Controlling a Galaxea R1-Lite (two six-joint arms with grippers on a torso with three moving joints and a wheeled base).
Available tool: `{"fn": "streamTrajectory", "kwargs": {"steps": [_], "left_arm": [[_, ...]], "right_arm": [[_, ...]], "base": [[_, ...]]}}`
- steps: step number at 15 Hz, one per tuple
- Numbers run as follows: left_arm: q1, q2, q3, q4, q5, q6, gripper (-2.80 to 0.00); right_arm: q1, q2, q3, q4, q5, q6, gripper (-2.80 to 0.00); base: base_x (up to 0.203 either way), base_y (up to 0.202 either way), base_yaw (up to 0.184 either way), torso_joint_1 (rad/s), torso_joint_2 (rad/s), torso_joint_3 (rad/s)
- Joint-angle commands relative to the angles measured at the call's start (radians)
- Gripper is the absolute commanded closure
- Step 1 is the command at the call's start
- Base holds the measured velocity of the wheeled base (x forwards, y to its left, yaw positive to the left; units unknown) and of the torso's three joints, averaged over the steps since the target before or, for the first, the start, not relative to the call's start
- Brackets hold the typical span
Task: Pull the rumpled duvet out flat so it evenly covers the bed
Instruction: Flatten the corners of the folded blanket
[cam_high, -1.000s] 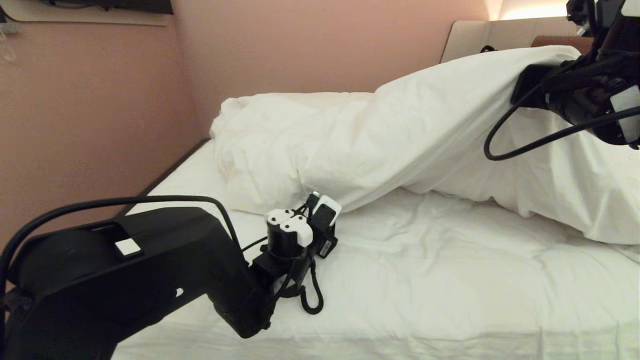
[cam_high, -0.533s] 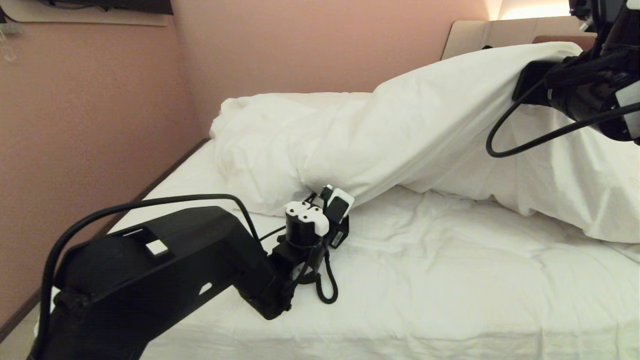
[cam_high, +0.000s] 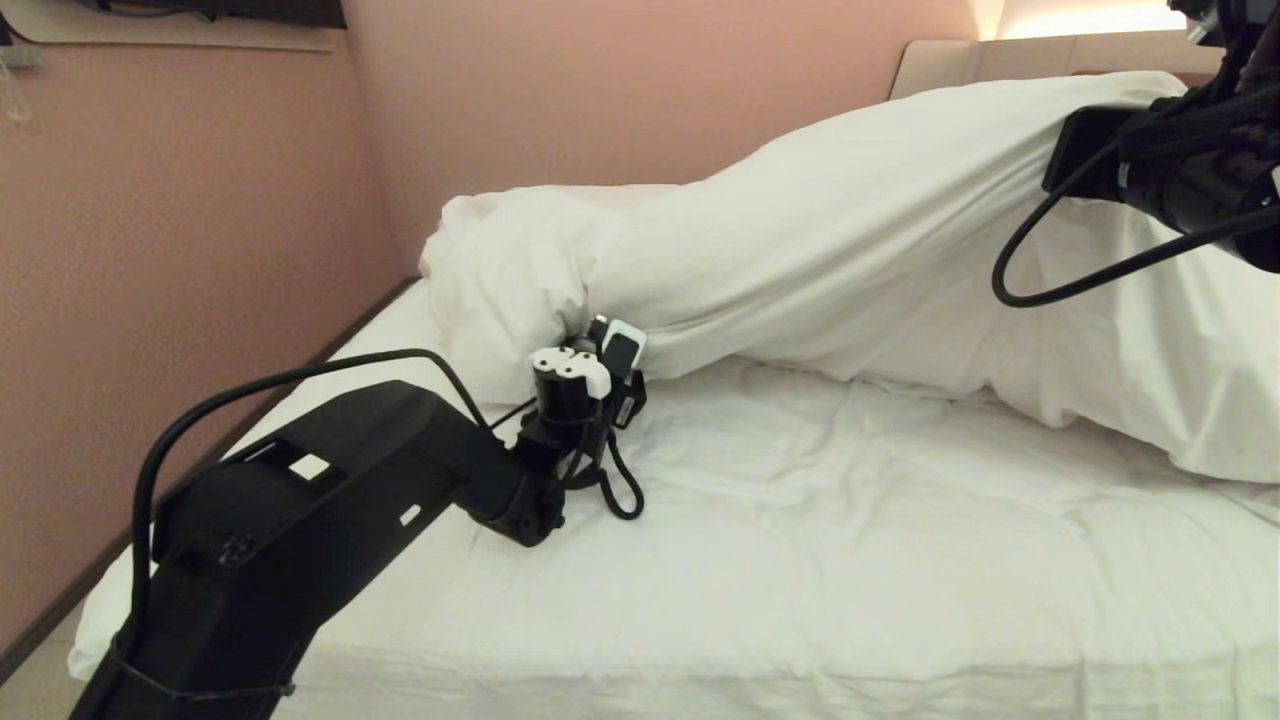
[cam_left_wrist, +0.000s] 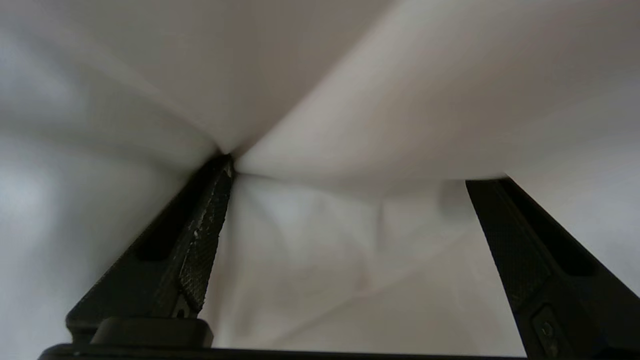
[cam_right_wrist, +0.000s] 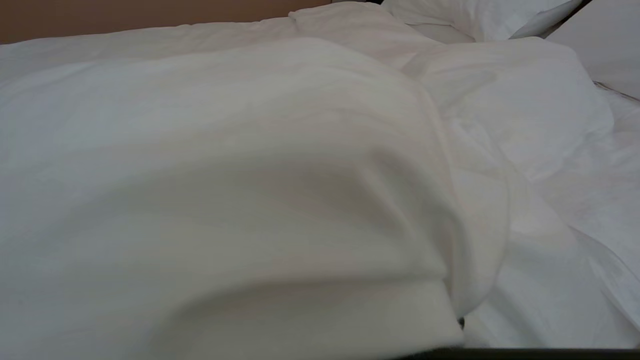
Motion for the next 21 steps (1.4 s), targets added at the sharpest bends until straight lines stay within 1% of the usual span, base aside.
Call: {"fn": "streamTrajectory", "kwargs": {"steps": [1, 5, 7, 10, 12, 15, 16, 21], "left_arm": [[0.053, -0.009, -0.085, 0.011, 0.011, 0.002, -2.8], [0.11, -0.018, -0.27, 0.106, 0.026, 0.002, -2.8], [0.127, -0.034, -0.328, 0.175, 0.027, 0.001, -2.8], [0.128, -0.036, -0.325, 0.176, 0.028, 0.0, -2.8], [0.128, -0.037, -0.325, 0.168, 0.025, -0.009, -2.8], [0.127, -0.039, -0.324, 0.165, 0.026, -0.009, -2.8], [0.127, -0.039, -0.328, 0.168, 0.025, -0.009, 0.0], [0.13, -0.054, -0.352, 0.174, 0.025, -0.009, 0.0]], "right_arm": [[0.0, -0.015, 0.0, -0.003, -0.005, 0.001, 0.0], [-0.002, -0.036, 0.019, 0.0, -0.004, 0.019, 0.0], [-0.001, -0.038, 0.024, 0.008, -0.004, 0.026, 0.0], [-0.001, -0.036, 0.026, 0.01, 0.0, 0.033, 0.0], [-0.002, -0.038, 0.026, 0.016, 0.018, 0.034, 0.0], [-0.002, -0.034, 0.026, 0.016, 0.018, 0.037, 0.0], [-0.002, -0.034, 0.026, 0.016, 0.019, 0.043, 0.0], [-0.002, -0.031, 0.027, 0.016, 0.019, 0.049, 0.0]], "base": [[0.0, 0.0, 0.0, 0.0, 0.0, 0.0], [0.0, 0.0, 0.0, 0.0, 0.0, 0.0], [0.0, 0.0, 0.0, 0.0, 0.0, 0.0], [0.0, 0.0, 0.0, 0.0, 0.0, 0.0], [0.0, 0.0, 0.0, 0.0, 0.0, 0.0], [0.0, 0.0, 0.0, 0.0, 0.0, 0.0], [0.0, 0.0, 0.0, 0.0, 0.0, 0.0], [0.0, 0.0, 0.0, 0.0, 0.0, 0.0]]}}
